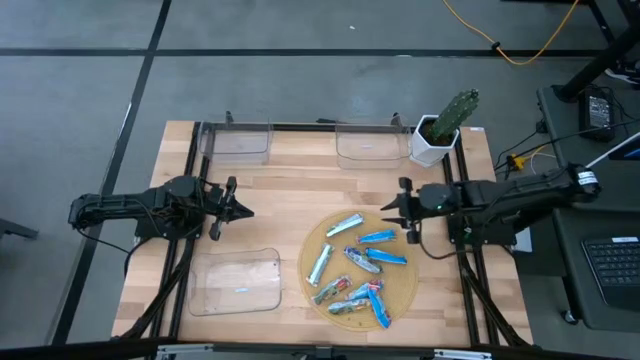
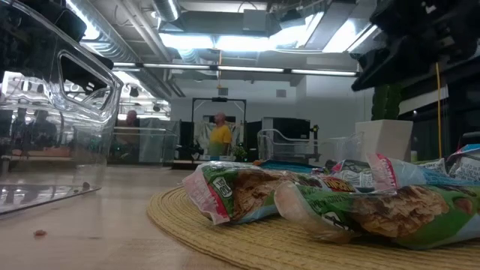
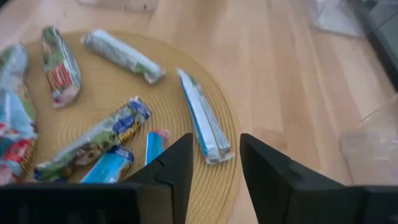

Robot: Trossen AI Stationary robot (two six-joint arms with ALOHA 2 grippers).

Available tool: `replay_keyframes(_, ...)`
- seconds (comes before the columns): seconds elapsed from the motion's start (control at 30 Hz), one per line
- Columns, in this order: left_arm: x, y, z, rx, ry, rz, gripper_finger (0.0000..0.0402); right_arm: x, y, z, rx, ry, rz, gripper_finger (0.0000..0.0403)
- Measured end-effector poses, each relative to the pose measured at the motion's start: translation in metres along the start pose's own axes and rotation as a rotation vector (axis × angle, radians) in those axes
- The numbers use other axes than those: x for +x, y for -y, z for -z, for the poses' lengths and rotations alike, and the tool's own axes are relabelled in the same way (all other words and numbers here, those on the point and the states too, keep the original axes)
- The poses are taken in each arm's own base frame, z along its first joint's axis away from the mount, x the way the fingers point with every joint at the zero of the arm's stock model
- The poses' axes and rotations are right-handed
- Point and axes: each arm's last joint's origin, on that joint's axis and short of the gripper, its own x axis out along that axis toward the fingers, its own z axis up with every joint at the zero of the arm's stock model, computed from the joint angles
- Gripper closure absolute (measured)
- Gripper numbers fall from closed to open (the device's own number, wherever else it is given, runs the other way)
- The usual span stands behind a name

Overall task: Pick and place Granola Bars by type
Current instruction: Put the orange granola bar into the top right transparent bin

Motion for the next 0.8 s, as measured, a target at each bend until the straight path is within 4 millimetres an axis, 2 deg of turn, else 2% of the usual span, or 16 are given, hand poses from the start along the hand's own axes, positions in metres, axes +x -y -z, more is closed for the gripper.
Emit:
replay_keyframes(0.23, 0.0, 0.0, 0.0, 0.0, 0.0, 0.0, 0.039, 0.02, -0.002, -0.001, -0.039, -0.04, -0.013, 0.0267)
replay_keyframes(0.4, 0.0, 0.0, 0.0, 0.0, 0.0, 0.0, 0.039, 0.035, -0.002, -0.016, -0.051, -0.073, -0.037, 0.0263)
replay_keyframes(0.53, 0.0, 0.0, 0.0, 0.0, 0.0, 0.0, 0.0393, 0.053, -0.003, -0.025, -0.097, -0.12, -0.046, 0.0232)
replay_keyframes(0.67, 0.0, 0.0, 0.0, 0.0, 0.0, 0.0, 0.0393, 0.078, -0.006, -0.023, -0.181, -0.186, -0.063, 0.0198)
replay_keyframes(0.8, 0.0, 0.0, 0.0, 0.0, 0.0, 0.0, 0.0393, 0.101, -0.008, -0.022, -0.281, -0.174, -0.063, 0.0184)
